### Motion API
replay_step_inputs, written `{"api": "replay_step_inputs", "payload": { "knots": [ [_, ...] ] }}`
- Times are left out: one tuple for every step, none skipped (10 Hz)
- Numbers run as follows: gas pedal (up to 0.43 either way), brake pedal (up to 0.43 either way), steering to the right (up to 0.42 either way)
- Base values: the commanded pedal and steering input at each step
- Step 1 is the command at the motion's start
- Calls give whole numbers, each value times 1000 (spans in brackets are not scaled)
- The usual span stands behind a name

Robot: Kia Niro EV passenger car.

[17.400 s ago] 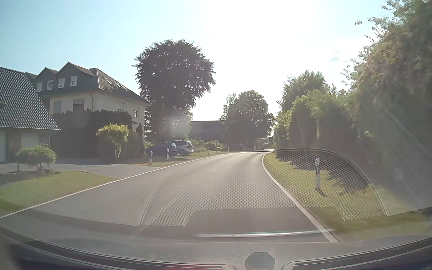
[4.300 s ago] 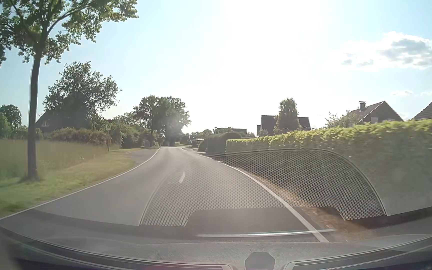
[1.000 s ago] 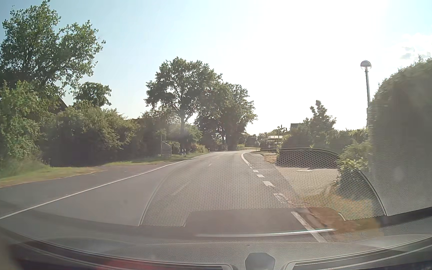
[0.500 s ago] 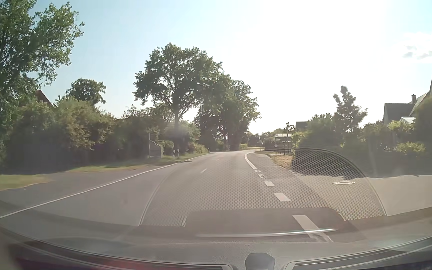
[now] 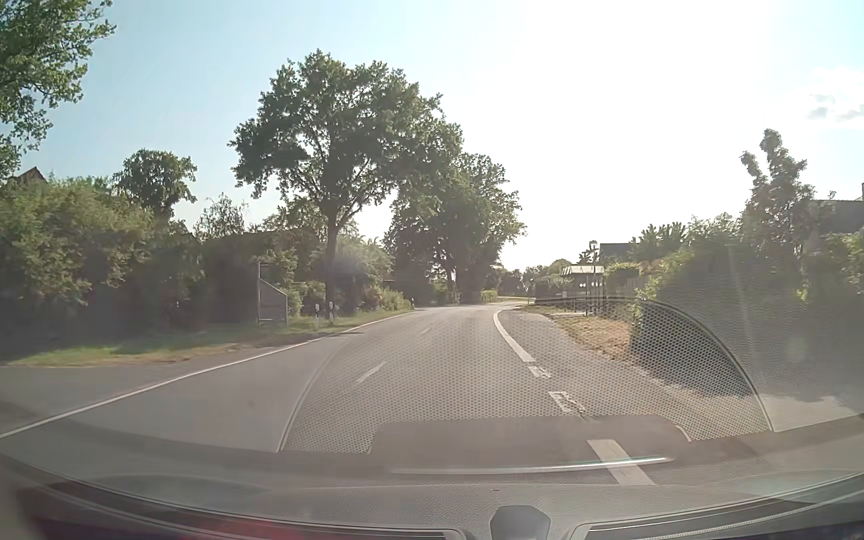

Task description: Follow the waypoints while adhering to traffic rules and regulations

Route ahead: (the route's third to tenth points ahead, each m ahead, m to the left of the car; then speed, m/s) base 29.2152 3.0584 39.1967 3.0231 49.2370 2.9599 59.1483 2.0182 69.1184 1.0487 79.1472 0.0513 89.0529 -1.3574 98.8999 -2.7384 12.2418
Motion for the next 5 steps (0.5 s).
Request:
{"api": "replay_step_inputs", "payload": {
  "knots": [
    [157, 6, 2],
    [157, 6, 3],
    [157, 6, 2],
    [157, 6, 2],
    [157, 6, 2]
  ]
}}
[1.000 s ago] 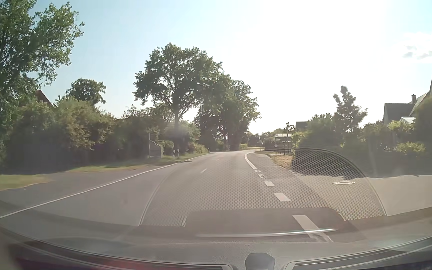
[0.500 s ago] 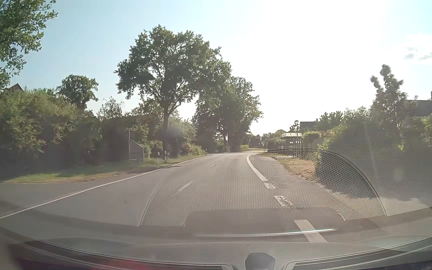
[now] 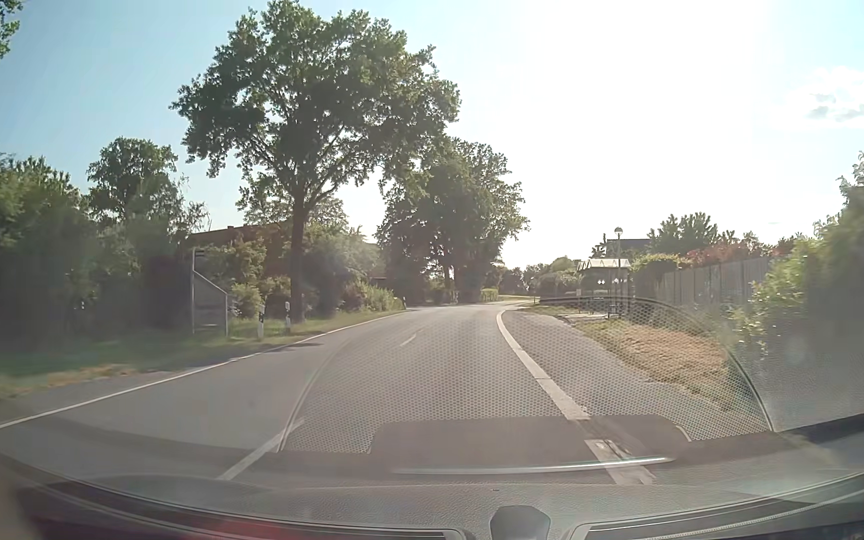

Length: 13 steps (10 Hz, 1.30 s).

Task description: Follow the waypoints while adhering to traffic rules and regulations

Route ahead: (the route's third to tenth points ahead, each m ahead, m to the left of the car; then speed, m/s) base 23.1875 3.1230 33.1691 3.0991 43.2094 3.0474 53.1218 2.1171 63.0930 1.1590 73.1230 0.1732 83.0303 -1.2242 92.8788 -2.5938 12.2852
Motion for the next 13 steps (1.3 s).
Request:
{"api": "replay_step_inputs", "payload": {
  "knots": [
    [157, 6, 2],
    [157, 6, 4],
    [157, 6, 4],
    [157, 6, 4],
    [150, 6, 4],
    [150, 6, 4],
    [150, 6, 6],
    [150, 6, 6],
    [150, 6, 7],
    [150, 6, 8],
    [138, 6, 9],
    [130, 6, 9],
    [130, 6, 9]
  ]
}}
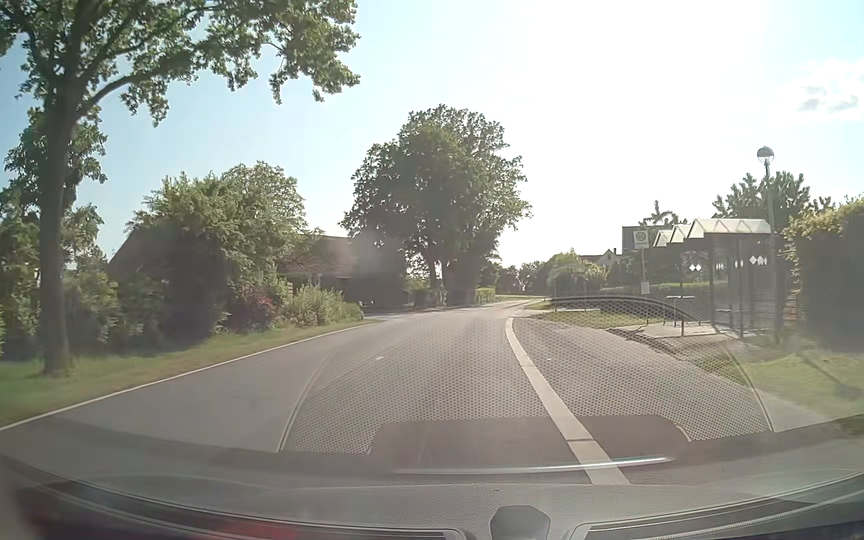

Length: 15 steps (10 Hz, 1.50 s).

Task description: Follow the waypoints while adhering to traffic rules and regulations

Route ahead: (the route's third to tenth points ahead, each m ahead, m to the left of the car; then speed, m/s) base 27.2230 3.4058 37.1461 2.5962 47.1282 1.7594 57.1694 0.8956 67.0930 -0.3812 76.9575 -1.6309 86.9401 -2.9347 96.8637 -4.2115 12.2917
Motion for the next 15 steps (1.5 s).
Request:
{"api": "replay_step_inputs", "payload": {
  "knots": [
    [130, 6, 9],
    [130, 6, 9],
    [130, 6, 9],
    [130, 6, 9],
    [130, 6, 8],
    [130, 6, 6],
    [130, 6, 6],
    [130, 6, 6],
    [138, 6, 6],
    [138, 6, 6],
    [138, 6, 6],
    [138, 6, 7],
    [150, 6, 7],
    [150, 6, 8],
    [150, 6, 11]
  ]
}}
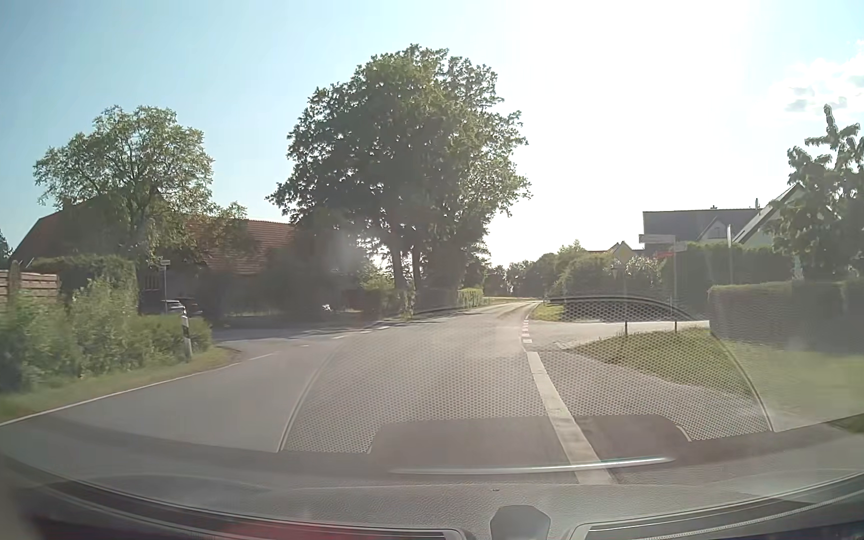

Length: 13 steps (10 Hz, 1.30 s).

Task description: Follow the waypoints while adhering to traffic rules and regulations

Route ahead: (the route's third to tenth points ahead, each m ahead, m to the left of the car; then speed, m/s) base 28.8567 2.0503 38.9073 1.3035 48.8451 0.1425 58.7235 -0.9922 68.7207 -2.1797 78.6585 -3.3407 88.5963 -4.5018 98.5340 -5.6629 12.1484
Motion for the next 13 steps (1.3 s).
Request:
{"api": "replay_step_inputs", "payload": {
  "knots": [
    [150, 6, 12],
    [157, 6, 12],
    [157, 6, 12],
    [157, 6, 12],
    [157, 6, 12],
    [157, 6, 12],
    [157, 6, 12],
    [157, 6, 14],
    [157, 6, 16],
    [157, 6, 16],
    [157, 6, 16],
    [157, 6, 18],
    [157, 6, 18]
  ]
}}
